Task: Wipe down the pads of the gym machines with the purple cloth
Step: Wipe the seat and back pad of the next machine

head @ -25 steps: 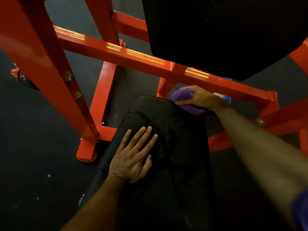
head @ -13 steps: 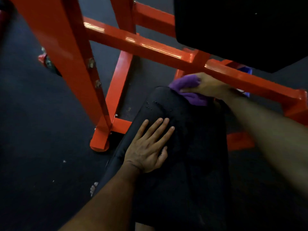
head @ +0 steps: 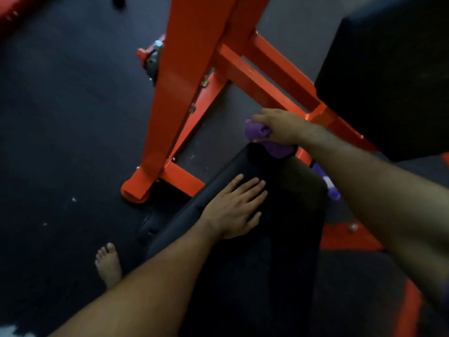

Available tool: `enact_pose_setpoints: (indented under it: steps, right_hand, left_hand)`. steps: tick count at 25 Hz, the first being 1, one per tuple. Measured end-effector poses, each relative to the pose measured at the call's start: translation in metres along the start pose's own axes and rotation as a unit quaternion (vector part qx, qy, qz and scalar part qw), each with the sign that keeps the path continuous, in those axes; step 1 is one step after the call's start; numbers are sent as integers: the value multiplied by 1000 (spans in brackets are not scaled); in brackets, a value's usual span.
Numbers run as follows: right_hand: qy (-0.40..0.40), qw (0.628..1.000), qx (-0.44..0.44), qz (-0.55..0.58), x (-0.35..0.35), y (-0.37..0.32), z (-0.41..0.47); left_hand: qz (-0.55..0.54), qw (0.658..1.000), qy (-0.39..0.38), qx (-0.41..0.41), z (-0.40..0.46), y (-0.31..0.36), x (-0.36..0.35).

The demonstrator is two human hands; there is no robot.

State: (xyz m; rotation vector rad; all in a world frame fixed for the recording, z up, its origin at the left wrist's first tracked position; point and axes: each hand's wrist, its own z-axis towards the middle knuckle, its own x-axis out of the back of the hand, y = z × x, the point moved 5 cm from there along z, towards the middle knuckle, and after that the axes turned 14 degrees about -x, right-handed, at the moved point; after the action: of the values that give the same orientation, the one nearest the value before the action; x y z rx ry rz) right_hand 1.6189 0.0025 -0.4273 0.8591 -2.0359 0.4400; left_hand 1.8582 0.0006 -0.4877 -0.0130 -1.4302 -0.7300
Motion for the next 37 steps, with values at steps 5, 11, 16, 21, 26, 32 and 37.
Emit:
enact_pose_setpoints:
  steps: [5,11,16,21,26,32,37]
  right_hand:
    - [-73,995,21,-69,-2,-35,14]
    - [-169,977,-26,-126,-40,-110,32]
    - [-254,955,111,-108,-92,-214,-21]
    - [-206,960,-37,-185,-25,-115,24]
    - [-210,974,10,-88,-67,-164,0]
    - [-204,974,93,40,-27,-195,-21]
    - [-119,992,45,21,7,-147,-33]
  left_hand:
    - [22,997,43,67,-103,41,-4]
    - [-8,994,87,63,-100,35,-15]
    - [-27,991,108,68,-102,34,-12]
    - [-19,990,129,61,-103,32,-13]
    - [-35,989,126,69,-105,34,-16]
    - [-40,991,115,60,-105,32,-14]
    - [-115,987,108,25,-109,41,1]
